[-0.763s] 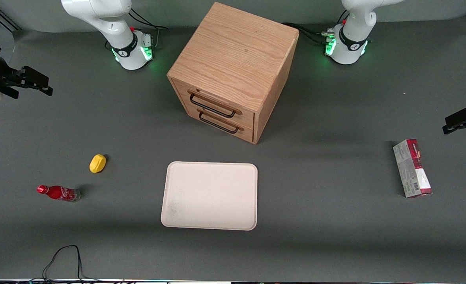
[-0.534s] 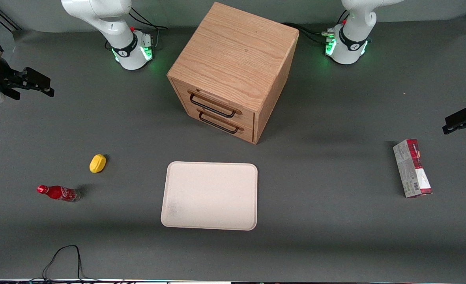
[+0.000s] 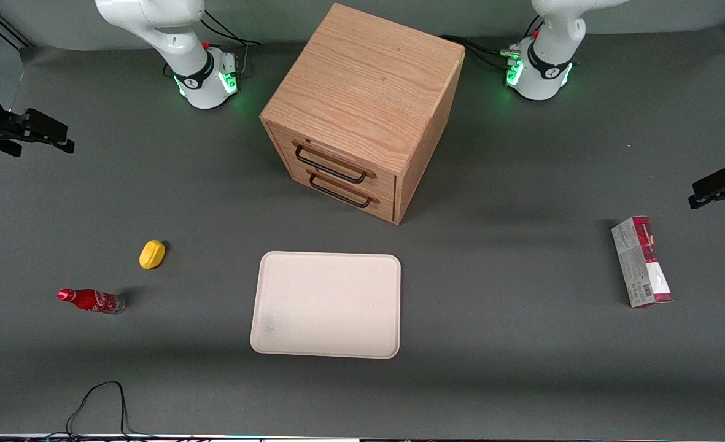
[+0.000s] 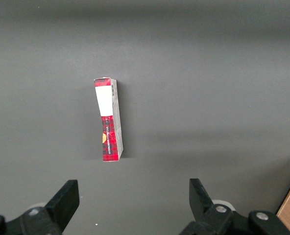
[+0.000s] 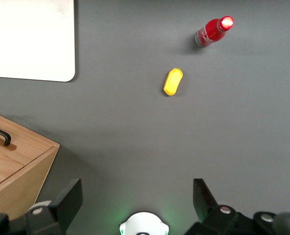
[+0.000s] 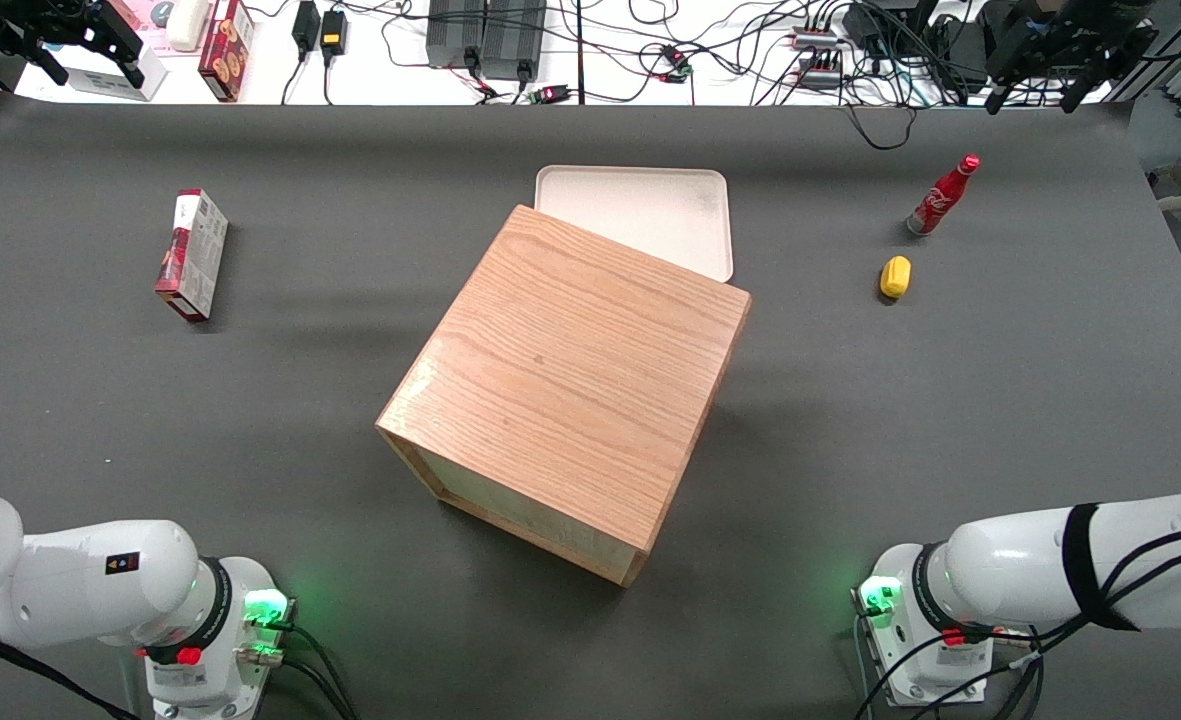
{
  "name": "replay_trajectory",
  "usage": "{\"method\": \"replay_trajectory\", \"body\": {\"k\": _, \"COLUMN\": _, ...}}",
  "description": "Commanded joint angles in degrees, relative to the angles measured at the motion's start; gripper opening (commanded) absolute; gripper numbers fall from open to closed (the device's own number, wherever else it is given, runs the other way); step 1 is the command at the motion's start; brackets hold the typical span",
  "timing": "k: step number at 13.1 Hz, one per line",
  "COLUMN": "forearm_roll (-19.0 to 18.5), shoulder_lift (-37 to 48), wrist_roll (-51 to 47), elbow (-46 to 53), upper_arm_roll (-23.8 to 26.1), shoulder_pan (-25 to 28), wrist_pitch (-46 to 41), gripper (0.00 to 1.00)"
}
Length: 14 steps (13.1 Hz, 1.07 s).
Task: Place coke bottle on tray
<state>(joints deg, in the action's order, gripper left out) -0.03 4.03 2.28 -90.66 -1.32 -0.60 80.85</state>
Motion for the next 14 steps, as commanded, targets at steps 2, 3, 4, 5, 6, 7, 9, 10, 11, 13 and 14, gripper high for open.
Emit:
{"method": "replay_trajectory", "body": {"k": 2, "forearm_roll": 0.4, "shoulder_lift": -0.8, "wrist_roll": 0.7, "elbow": 0.5, "upper_arm_roll": -0.4, "shoulder_pan": -0.1, "wrist_pitch": -0.9, "gripper": 1.00}}
{"method": "replay_trajectory", "body": {"k": 3, "forearm_roll": 0.6, "shoulder_lift": -0.6, "wrist_roll": 0.7, "elbow": -1.1, "upper_arm_roll": -0.5, "shoulder_pan": 0.0, "wrist_pitch": 0.1, "gripper": 1.00}}
{"method": "replay_trajectory", "body": {"k": 4, "forearm_roll": 0.7, "shoulder_lift": -0.3, "wrist_roll": 0.8, "elbow": -2.3, "upper_arm_roll": -0.5, "shoulder_pan": 0.2, "wrist_pitch": 1.3, "gripper": 1.00}}
{"method": "replay_trajectory", "body": {"k": 5, "forearm_roll": 0.8, "shoulder_lift": 0.0, "wrist_roll": 0.7, "elbow": -3.5, "upper_arm_roll": -0.5, "shoulder_pan": 0.3, "wrist_pitch": 2.3, "gripper": 1.00}}
{"method": "replay_trajectory", "body": {"k": 6, "forearm_roll": 1.3, "shoulder_lift": 0.1, "wrist_roll": 0.8, "elbow": -4.6, "upper_arm_roll": -0.9, "shoulder_pan": 0.3, "wrist_pitch": 3.6, "gripper": 1.00}}
{"method": "replay_trajectory", "body": {"k": 7, "forearm_roll": 2.2, "shoulder_lift": 0.2, "wrist_roll": 0.8, "elbow": -5.6, "upper_arm_roll": -1.6, "shoulder_pan": 0.5, "wrist_pitch": 5.0, "gripper": 1.00}}
{"method": "replay_trajectory", "body": {"k": 9, "forearm_roll": 2.2, "shoulder_lift": 0.4, "wrist_roll": 0.9, "elbow": -6.8, "upper_arm_roll": -1.6, "shoulder_pan": 0.5, "wrist_pitch": 6.0, "gripper": 1.00}}
{"method": "replay_trajectory", "body": {"k": 10, "forearm_roll": 2.2, "shoulder_lift": 0.3, "wrist_roll": 1.0, "elbow": -6.9, "upper_arm_roll": -1.6, "shoulder_pan": 0.3, "wrist_pitch": 6.2, "gripper": 1.00}}
{"method": "replay_trajectory", "body": {"k": 11, "forearm_roll": 2.1, "shoulder_lift": 0.2, "wrist_roll": 2.0, "elbow": -7.2, "upper_arm_roll": -1.7, "shoulder_pan": -0.2, "wrist_pitch": 7.0, "gripper": 1.00}}
{"method": "replay_trajectory", "body": {"k": 13, "forearm_roll": 1.5, "shoulder_lift": -0.8, "wrist_roll": 3.5, "elbow": -7.9, "upper_arm_roll": -3.9, "shoulder_pan": -0.7, "wrist_pitch": 8.7, "gripper": 1.00}}
{"method": "replay_trajectory", "body": {"k": 14, "forearm_roll": 1.3, "shoulder_lift": -1.9, "wrist_roll": 5.6, "elbow": -7.8, "upper_arm_roll": -5.3, "shoulder_pan": -1.2, "wrist_pitch": 9.8, "gripper": 1.00}}
